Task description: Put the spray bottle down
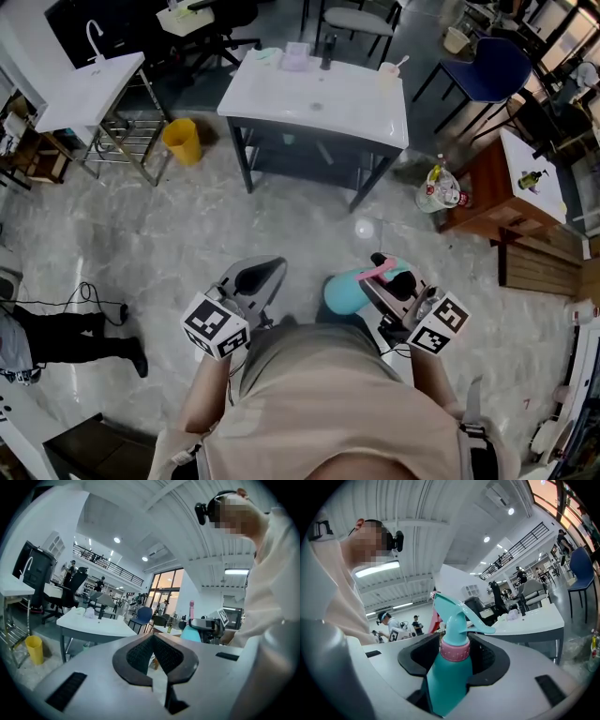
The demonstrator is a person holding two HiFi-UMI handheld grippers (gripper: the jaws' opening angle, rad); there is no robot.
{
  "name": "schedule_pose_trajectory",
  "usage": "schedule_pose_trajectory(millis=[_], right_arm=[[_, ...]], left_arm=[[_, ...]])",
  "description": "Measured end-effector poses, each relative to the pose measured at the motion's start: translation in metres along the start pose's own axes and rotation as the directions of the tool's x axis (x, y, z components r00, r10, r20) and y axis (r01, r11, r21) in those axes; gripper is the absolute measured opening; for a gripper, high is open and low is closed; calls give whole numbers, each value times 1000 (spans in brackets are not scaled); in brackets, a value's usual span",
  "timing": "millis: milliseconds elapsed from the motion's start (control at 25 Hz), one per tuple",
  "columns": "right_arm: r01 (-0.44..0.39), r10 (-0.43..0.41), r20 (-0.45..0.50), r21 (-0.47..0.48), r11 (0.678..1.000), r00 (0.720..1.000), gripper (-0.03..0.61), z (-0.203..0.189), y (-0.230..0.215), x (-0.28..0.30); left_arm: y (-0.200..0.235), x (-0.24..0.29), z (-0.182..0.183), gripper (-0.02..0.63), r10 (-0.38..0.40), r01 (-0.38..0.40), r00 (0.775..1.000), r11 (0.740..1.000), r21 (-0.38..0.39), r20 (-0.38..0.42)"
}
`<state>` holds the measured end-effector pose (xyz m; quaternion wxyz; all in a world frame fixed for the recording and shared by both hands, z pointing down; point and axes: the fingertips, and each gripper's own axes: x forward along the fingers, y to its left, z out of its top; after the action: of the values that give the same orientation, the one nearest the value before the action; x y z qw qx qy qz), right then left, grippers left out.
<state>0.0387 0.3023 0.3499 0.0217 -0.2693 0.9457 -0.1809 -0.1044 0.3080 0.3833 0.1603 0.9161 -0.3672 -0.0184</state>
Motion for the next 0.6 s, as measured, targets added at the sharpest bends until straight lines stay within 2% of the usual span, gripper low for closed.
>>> schedule_pose_trajectory(millis=[320, 600], right_arm=[[-27, 27, -19, 30, 999, 999, 192, 7, -38, 6], [-42, 41, 5, 59, 997, 999, 192, 20, -77, 11]], left_arm=[[12, 35, 5, 8, 28, -28, 999, 1000, -7, -29], [23, 78, 14, 8, 29, -28, 996, 1000, 4, -84]])
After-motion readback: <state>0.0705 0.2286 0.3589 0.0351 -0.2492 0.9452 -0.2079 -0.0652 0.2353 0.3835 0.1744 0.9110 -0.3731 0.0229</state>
